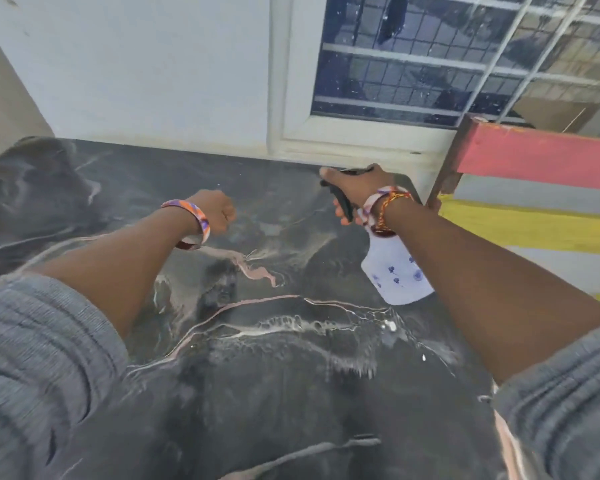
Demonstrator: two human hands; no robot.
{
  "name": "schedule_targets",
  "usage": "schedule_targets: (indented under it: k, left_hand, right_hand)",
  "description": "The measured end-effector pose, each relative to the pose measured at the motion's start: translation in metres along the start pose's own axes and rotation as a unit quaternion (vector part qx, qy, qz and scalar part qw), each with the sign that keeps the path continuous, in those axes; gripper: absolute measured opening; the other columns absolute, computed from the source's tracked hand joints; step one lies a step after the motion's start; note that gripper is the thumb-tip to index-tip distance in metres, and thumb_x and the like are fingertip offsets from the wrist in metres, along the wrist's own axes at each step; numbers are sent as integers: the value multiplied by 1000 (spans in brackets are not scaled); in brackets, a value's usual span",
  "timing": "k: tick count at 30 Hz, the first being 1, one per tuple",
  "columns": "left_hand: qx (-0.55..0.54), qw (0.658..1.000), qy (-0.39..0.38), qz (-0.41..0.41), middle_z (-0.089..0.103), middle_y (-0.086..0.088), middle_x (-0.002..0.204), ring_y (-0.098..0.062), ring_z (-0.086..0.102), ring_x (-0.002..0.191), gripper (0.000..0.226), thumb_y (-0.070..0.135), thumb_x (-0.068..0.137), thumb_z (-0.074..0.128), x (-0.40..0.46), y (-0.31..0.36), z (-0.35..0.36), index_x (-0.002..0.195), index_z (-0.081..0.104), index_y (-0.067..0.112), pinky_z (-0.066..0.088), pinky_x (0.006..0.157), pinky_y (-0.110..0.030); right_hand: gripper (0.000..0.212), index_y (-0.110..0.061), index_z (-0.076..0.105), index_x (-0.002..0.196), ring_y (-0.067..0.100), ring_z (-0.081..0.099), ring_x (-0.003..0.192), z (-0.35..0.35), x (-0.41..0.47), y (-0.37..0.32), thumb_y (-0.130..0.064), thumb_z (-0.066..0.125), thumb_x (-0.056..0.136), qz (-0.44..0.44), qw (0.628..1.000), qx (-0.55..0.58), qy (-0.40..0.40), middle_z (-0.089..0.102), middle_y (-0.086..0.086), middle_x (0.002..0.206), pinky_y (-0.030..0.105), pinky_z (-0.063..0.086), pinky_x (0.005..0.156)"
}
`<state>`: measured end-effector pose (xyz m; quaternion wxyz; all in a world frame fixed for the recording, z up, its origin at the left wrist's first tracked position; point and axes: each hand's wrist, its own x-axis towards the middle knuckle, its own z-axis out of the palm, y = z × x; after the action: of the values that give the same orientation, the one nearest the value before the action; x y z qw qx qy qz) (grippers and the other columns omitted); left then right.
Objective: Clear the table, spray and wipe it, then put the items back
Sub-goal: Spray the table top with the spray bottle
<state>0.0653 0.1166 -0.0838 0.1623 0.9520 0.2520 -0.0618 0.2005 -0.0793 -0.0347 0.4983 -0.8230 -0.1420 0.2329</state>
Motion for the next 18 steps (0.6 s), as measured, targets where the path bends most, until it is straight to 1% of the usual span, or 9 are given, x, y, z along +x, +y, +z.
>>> schedule_targets:
  k: [2,4,6,9,10,12,14,16,18]
  left_hand:
    - [20,1000,-1,4,68,-21,104,-27,56,85,22,-1,83,50,-12,-8,0,96,67,-4,49,84,-32]
    - [29,1000,-3,7,63,-19,92,-27,56,83,15,-1,83,49,-25,-10,1,83,64,3,46,79,-30]
    - [30,999,-9,21,67,-18,99,-32,62,93,22,-1,84,49,-40,-9,6,92,68,1,50,87,-32]
    - [43,998,-16,41,67,-21,114,-36,61,107,30,-1,85,49,-61,0,16,108,67,-1,49,92,-36]
    - [47,997,-16,51,67,-21,115,-36,61,107,30,0,85,48,-68,3,20,108,67,0,49,89,-35]
    - [57,995,-18,75,67,-21,114,-36,61,104,27,1,85,48,-84,8,28,105,67,1,47,83,-32]
    - [65,993,-27,93,66,-20,115,-35,61,106,28,2,86,48,-97,13,34,106,67,2,47,84,-31]
    - [69,990,-39,114,66,-20,115,-34,60,105,28,1,86,47,-111,21,37,108,66,2,46,82,-28]
    - [77,987,-40,138,66,-20,113,-33,60,98,27,1,87,47,-124,30,38,105,66,2,42,76,-24]
  right_hand:
    - [49,-2,61,90,12,46,26,8,-16,7,-48,70,77,-6,999,-41,11,54,3,38,16,39,31]
    - [49,-3,60,85,11,44,25,6,-30,14,-50,68,77,9,998,-57,14,53,3,38,15,37,32]
    - [45,-2,62,84,17,52,38,-3,-52,21,-47,67,80,29,999,-30,20,57,10,53,22,44,41]
    - [51,1,64,102,27,69,75,-20,-82,34,-45,66,82,69,997,22,22,68,21,85,33,55,63]
    - [48,-1,64,101,24,69,73,-25,-94,40,-45,66,82,76,996,35,33,69,20,85,30,55,59]
    - [34,-8,63,85,15,59,40,-34,-122,58,-42,67,83,78,991,65,82,64,11,54,17,46,36]
    - [36,-6,59,74,13,47,24,-45,-147,78,-40,68,82,84,983,80,142,53,4,33,14,38,29]
    - [38,-5,58,69,13,46,22,-52,-172,97,-40,68,82,89,975,78,187,52,3,31,14,38,29]
    - [38,-9,58,65,16,47,27,-54,-191,116,-42,69,80,102,969,67,215,54,6,39,16,40,32]
